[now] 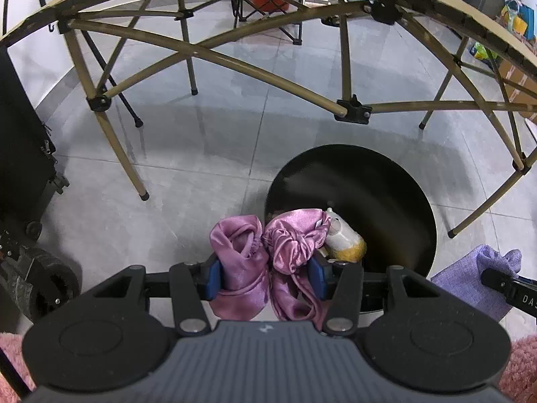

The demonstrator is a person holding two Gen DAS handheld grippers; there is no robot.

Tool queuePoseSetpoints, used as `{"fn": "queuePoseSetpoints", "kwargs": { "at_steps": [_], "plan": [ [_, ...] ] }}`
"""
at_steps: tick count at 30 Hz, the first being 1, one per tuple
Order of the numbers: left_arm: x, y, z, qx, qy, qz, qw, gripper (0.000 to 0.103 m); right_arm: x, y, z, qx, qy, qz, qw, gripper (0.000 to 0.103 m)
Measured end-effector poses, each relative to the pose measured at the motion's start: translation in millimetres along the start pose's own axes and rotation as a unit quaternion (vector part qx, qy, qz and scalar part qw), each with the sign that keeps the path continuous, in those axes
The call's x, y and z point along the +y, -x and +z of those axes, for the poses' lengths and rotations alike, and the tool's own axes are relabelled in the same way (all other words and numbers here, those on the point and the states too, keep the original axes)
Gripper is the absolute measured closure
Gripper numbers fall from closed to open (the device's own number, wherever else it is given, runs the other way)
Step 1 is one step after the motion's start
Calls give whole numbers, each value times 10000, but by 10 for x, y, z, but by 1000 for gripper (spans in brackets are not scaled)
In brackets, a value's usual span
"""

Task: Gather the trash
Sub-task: 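Carry both bags down from the table to the black bin, then open the left tool over the bin to drop the pink pouch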

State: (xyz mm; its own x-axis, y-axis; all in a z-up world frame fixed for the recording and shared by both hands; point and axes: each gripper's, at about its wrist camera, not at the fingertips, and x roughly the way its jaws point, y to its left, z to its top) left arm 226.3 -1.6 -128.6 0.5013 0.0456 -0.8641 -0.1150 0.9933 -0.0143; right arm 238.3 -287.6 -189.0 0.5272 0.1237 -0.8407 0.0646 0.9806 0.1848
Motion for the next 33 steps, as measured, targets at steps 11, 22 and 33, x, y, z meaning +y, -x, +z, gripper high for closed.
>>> {"fn": "queuePoseSetpoints", "kwargs": {
  "at_steps": [11, 22, 33],
  "plan": [
    [-324, -157, 131, 135, -212, -107, 9996, 53, -169, -66, 43, -25, -190, -50, 9998, 68],
    [-682, -364, 207, 277, -449, -156, 9985, 52, -391, -106, 42, -50, -469, -43, 9989, 68],
    [-670, -377, 258, 81, -401, 45, 9992, 0, -371, 42, 106, -419, -536, 137, 9976, 68]
  ]
}}
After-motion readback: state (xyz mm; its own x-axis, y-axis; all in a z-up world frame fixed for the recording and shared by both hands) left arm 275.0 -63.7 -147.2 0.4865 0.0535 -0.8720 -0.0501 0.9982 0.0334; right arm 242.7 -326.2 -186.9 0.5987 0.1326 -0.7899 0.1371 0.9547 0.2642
